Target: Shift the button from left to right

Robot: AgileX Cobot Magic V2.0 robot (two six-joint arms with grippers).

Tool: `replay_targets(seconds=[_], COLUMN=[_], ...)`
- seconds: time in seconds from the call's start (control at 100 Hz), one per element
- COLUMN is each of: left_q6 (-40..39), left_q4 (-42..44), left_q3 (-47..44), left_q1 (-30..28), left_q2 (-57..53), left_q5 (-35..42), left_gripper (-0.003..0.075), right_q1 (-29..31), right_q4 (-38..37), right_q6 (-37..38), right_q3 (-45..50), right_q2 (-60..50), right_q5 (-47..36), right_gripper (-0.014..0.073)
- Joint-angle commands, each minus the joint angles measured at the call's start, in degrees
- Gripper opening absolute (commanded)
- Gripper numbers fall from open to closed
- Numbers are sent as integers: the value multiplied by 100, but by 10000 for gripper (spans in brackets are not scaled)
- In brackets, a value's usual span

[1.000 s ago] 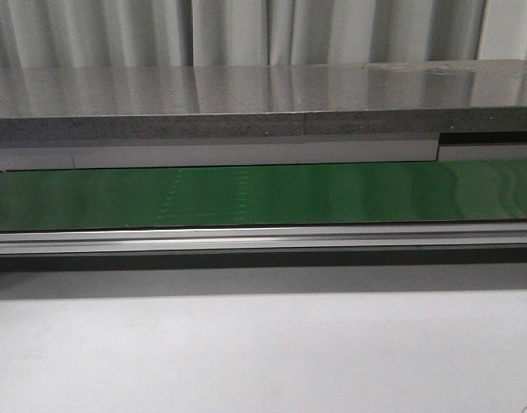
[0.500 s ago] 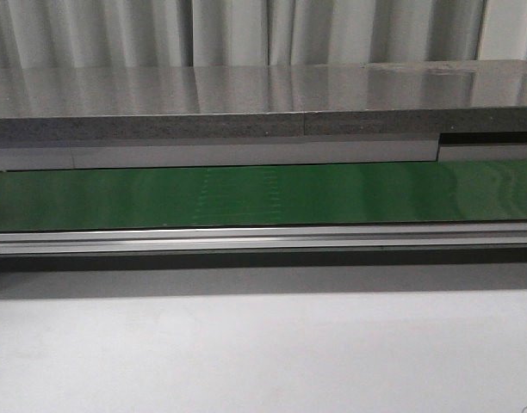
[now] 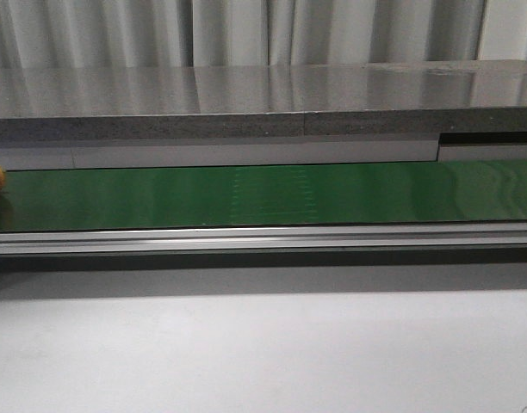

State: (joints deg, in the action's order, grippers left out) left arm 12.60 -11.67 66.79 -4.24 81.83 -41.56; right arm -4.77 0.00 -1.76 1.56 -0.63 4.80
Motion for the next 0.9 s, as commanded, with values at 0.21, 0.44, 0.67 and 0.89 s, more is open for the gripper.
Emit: replay_targets(seconds=[0.21,0.44,0.67,0.89], left_q6=[40,40,40,40], left_q4=[-135,-259,-259,-259], left_q3=[-1297,-2417,-3351,-4050], left_q1=[460,506,506,506], left_q2=[-1796,-3153,-4529,-5638], left_q5=[1813,2679,3072,3047], left_gripper=[589,589,589,589], right_q1=[-11,-11,-11,-11], right_q4=[-60,-60,-60,-60], right_q6=[-7,-7,-7,-7], right_q3=[-87,-87,-87,-87], right_q2=[-112,-112,-112,-112], right_q5=[-442,-442,-442,-442], right_gripper=[-67,-67,-67,-67])
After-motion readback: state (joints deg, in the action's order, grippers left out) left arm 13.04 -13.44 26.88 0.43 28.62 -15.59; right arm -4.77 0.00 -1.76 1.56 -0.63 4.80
